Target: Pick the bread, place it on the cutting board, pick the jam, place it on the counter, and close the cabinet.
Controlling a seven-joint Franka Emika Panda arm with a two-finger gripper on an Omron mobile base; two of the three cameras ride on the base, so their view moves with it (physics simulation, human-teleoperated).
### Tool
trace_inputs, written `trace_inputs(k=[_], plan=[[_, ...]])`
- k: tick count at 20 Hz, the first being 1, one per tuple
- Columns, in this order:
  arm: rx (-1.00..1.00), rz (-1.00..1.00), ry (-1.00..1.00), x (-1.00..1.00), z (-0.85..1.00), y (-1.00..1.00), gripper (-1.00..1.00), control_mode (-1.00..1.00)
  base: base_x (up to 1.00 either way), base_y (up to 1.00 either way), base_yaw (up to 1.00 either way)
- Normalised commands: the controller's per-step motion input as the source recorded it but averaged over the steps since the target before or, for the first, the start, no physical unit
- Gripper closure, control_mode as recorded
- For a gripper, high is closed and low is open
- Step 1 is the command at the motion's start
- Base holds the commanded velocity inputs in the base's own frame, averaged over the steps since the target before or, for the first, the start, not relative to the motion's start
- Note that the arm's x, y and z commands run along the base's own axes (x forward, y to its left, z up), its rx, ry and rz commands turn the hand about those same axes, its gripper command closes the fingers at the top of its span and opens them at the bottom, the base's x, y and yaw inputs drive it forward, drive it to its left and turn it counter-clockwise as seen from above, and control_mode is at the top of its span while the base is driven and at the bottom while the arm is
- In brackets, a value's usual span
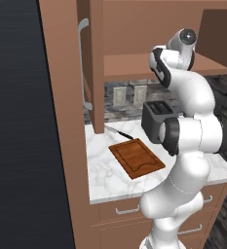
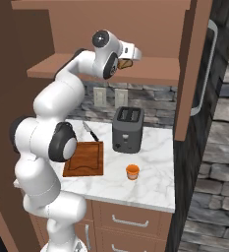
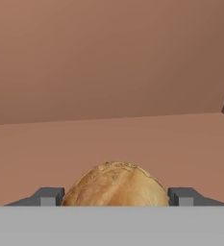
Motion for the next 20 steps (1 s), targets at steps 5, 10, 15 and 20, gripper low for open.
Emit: trace_inputs(k=[5, 10, 15, 20], plan=[[0.0, 0.03, 0.0, -0.05, 0.0, -0.03, 1.0, -1.0, 0.0, 0.0, 0.0], [0.0, 0.04, 0.0, -0.35, 0.0, -0.04, 1.0, -1.0, 0.0, 0.0, 0.0], [0.0, 0.03, -0.03, -0.47, 0.0, -0.04, 1.0, -1.0, 0.0, 0.0, 0.0], [0.0, 0.0, -0.04, -0.46, 0.0, 0.0, 1.0, -1.0, 0.0, 0.0, 0.0]])
